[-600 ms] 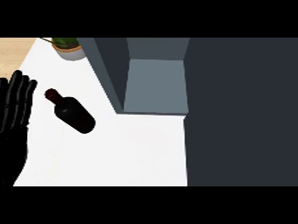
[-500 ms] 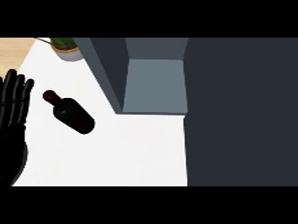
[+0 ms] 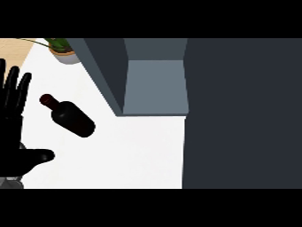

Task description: Pick up the wine, place it into the cabinet and close the cabinet

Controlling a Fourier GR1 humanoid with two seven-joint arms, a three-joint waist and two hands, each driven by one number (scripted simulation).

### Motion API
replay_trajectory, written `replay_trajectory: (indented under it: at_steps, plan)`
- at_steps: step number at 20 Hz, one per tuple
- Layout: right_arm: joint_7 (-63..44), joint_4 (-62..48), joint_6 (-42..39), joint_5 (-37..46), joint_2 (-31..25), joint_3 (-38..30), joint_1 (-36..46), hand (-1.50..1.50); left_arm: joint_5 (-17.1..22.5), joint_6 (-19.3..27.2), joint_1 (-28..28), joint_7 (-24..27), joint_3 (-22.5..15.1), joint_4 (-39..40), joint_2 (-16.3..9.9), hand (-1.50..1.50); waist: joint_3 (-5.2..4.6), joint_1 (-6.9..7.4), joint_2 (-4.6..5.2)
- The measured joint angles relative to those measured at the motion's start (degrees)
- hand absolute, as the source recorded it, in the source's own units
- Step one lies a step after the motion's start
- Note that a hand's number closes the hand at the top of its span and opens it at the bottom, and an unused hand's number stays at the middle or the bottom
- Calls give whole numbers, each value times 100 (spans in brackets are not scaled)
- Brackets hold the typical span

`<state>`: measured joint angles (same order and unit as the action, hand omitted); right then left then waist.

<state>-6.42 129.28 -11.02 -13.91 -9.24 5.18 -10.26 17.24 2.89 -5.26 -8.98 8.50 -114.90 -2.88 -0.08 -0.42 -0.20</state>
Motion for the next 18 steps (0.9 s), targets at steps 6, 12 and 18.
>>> replay_trajectory:
  at_steps: [6,12,18]
  plan:
    - [-682,710,-131,-453,-191,-1,-444,-150,595,402,-51,-1174,291,-776,-202,-150,6,17,-3]
    - [-1011,838,-73,-498,-204,120,-483,-150,536,1131,-422,-2155,302,-1432,-405,-150,9,-1,-6]
    - [-1240,899,56,-500,-172,249,-446,-150,662,1417,-542,-2676,502,-1804,-633,-150,7,-5,-5]
